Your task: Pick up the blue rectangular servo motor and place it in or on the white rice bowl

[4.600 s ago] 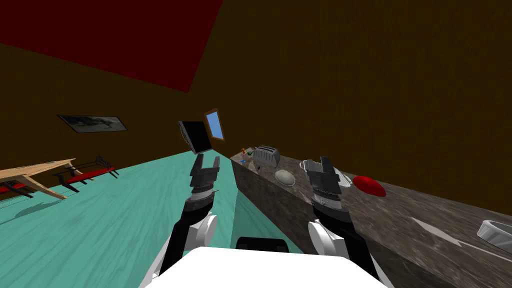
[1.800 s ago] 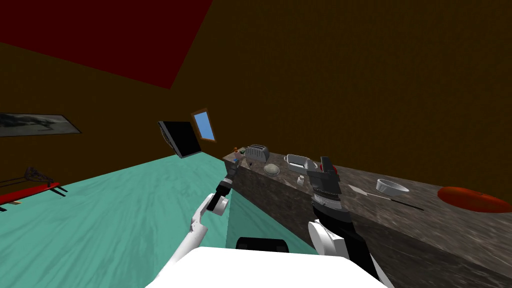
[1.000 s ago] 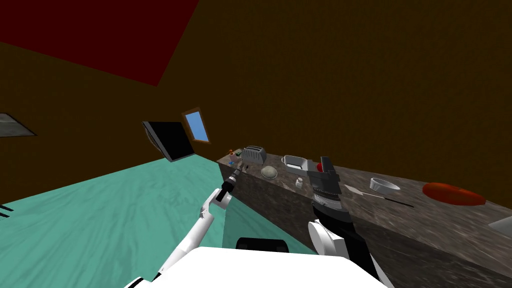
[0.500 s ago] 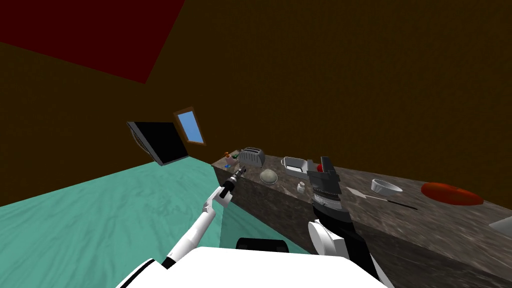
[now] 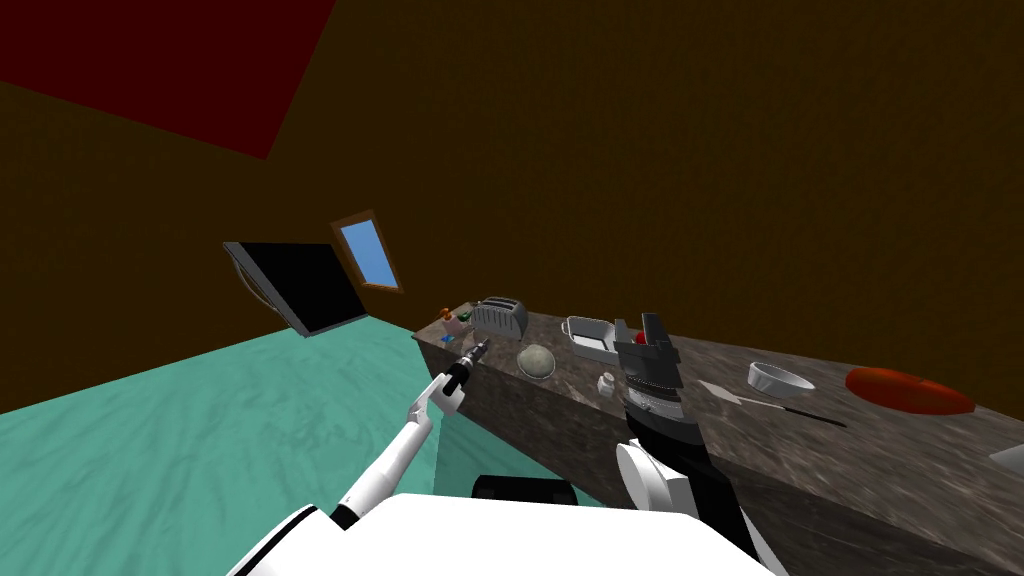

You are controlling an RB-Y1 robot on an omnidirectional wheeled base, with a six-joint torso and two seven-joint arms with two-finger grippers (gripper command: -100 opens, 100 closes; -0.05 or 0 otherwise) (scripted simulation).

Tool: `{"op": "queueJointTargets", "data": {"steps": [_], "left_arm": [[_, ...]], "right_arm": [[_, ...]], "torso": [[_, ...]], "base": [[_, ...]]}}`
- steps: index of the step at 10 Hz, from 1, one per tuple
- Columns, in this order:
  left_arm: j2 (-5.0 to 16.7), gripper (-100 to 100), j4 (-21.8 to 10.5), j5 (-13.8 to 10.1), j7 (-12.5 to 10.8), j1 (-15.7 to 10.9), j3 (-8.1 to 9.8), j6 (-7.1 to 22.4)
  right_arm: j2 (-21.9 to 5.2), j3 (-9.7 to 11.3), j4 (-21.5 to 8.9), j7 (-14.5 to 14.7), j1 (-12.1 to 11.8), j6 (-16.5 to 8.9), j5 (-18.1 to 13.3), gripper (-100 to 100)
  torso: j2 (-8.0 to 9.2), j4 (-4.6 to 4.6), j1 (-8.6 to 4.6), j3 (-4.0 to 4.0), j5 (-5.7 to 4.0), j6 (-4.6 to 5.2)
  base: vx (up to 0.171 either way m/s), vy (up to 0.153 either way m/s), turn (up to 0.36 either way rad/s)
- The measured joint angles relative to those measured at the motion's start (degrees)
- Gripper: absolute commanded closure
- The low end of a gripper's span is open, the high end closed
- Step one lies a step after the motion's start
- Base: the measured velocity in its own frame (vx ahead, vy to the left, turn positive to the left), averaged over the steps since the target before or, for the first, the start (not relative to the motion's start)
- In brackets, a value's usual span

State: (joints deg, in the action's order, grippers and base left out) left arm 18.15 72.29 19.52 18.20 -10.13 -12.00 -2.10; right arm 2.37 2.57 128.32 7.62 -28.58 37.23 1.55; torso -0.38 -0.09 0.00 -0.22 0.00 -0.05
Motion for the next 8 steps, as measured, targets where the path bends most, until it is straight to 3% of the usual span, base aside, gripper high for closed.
{"op": "queueJointTargets", "data": {"steps": [2,3,4,5,6,8], "left_arm": [[-0.38,-100,-1.87,1.18,0.99,-0.24,-0.62,1.70],[-0.41,0,-1.99,1.24,1.09,-0.22,-0.65,1.88],[-0.41,-100,-1.98,1.23,1.08,-0.22,-0.65,1.86],[-0.49,-100,-2.19,1.29,1.13,-0.20,-0.47,1.67],[-0.51,100,-2.22,1.29,1.15,-0.22,-0.45,1.61],[-0.46,100,-2.23,1.29,1.14,-0.20,-0.40,1.66]], "right_arm": [[0.00,0.00,0.00,0.00,0.00,0.00,0.00,0],[0.00,0.00,0.00,0.00,0.01,0.00,0.00,0],[0.00,0.00,0.00,0.00,0.01,0.00,0.00,0],[0.00,0.00,0.00,0.00,0.00,0.00,0.00,0],[0.00,0.00,0.00,0.00,0.01,0.00,0.00,0],[0.00,0.00,0.00,0.00,0.01,0.00,0.00,0]], "torso": [[0.14,0.02,-0.01,0.07,0.00,-0.01],[0.27,0.06,-0.02,0.15,-0.01,-0.01],[0.34,0.08,-0.03,0.20,-0.01,-0.01],[0.10,0.04,-0.07,0.07,-0.02,0.00],[0.30,0.06,0.00,0.16,0.00,-0.01],[0.40,0.09,-0.11,0.23,-0.01,0.06]], "base": [[0.036,0.004,-0.018],[0.000,0.000,0.000],[0.102,-0.014,-0.025],[0.001,0.019,-0.042],[0.000,0.000,0.000],[0.000,0.000,-0.007]]}}
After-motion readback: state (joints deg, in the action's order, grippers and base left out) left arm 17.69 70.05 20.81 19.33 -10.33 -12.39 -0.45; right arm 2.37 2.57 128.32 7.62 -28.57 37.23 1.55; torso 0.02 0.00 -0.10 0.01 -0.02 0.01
